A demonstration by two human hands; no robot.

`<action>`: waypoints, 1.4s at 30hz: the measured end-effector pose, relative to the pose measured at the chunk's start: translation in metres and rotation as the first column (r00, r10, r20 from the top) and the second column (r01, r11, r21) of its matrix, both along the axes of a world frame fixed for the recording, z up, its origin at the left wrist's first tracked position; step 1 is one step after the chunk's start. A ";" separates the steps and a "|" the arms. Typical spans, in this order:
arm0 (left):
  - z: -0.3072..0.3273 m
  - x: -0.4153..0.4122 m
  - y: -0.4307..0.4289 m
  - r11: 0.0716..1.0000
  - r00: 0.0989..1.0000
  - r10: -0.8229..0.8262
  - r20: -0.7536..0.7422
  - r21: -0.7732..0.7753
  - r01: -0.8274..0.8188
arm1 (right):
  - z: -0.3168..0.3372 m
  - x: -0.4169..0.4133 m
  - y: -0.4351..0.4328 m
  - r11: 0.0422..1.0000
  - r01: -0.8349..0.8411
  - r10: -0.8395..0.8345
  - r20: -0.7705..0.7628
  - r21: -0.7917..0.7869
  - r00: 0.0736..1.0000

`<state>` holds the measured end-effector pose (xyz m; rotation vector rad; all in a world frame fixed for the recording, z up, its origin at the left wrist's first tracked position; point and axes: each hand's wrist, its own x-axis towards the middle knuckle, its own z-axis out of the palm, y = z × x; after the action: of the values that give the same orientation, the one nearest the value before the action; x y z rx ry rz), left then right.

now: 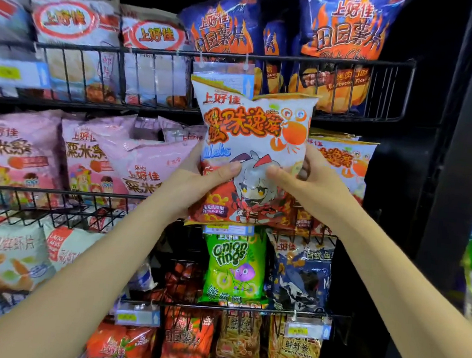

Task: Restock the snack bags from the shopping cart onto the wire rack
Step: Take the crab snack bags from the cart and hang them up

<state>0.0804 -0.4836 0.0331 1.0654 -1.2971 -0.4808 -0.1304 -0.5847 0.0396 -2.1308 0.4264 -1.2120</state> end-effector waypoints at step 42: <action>-0.005 0.044 -0.058 0.870 0.829 0.179 0.530 0.308 -0.385 | -0.015 0.061 -0.045 0.919 0.393 -0.360 -0.413 -0.004 0.837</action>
<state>0.1246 -0.5417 0.0281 1.7952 -1.4684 -0.2536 -0.0693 -0.6300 0.0247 -2.2939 1.1089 -0.9147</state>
